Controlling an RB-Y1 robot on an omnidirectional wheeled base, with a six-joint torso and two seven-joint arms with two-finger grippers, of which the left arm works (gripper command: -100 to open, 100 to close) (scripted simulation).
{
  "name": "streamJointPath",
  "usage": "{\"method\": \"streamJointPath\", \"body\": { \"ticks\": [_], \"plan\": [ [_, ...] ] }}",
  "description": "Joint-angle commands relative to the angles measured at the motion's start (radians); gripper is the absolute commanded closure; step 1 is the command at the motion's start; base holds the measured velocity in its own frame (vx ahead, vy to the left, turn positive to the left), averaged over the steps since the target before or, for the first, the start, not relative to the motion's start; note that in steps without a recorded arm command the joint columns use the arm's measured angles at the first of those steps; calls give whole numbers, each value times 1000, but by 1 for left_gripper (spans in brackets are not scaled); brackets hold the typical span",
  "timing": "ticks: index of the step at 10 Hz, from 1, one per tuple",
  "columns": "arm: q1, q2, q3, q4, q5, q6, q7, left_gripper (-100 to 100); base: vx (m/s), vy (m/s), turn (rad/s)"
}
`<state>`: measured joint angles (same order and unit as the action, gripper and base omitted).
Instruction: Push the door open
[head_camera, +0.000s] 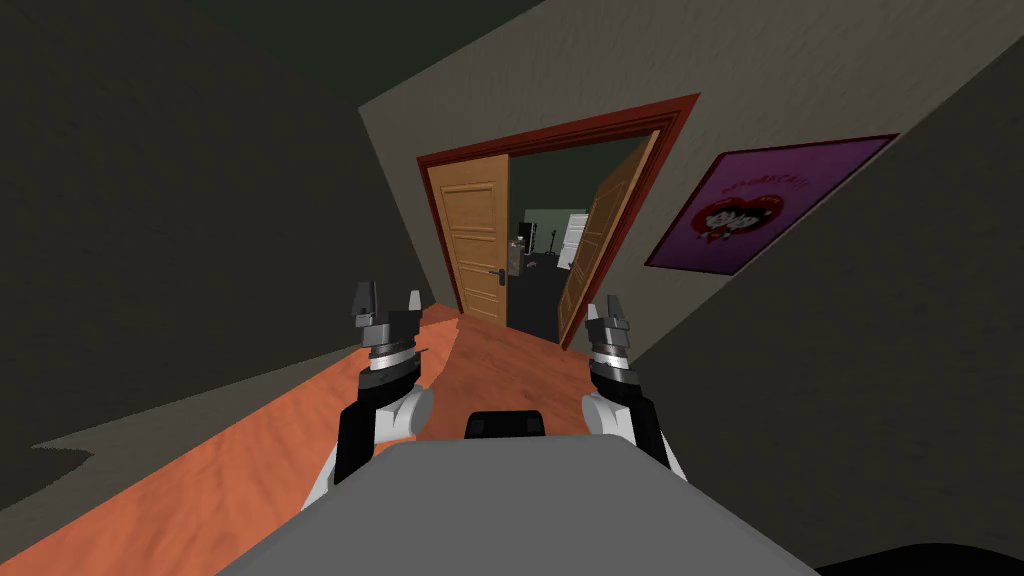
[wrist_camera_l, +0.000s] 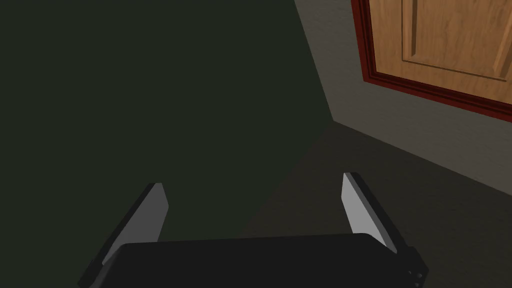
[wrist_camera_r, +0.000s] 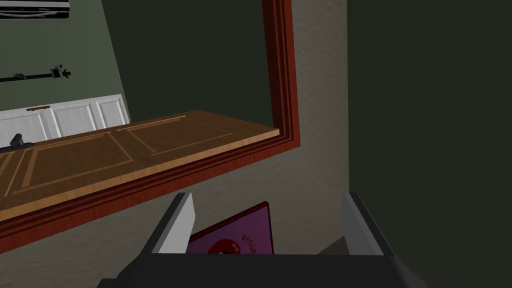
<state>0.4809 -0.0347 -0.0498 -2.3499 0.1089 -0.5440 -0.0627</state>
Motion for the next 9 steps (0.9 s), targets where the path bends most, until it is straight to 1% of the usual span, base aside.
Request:
{"method": "streamJointPath", "body": {
  "ticks": [1, 2, 4, 7, 8, 9],
  "plan": [
    [-18, 10, -2, 31, -3, 2, 3, -100, 147, 18, 3],
    [-25, 13, -2, 44, -4, 3, 4, -100, 84, 17, -23],
    [-58, 28, -5, 101, -8, 7, 9, -100, 106, 24, -15],
    [-91, 40, -8, 158, -13, 10, 14, -100, 100, 29, -8],
    [-117, 49, -11, 201, -17, 13, 19, -100, 126, 53, -21],
    [-117, 49, -11, 202, -17, 13, 19, -100, 86, 31, -13]
  ]
}}
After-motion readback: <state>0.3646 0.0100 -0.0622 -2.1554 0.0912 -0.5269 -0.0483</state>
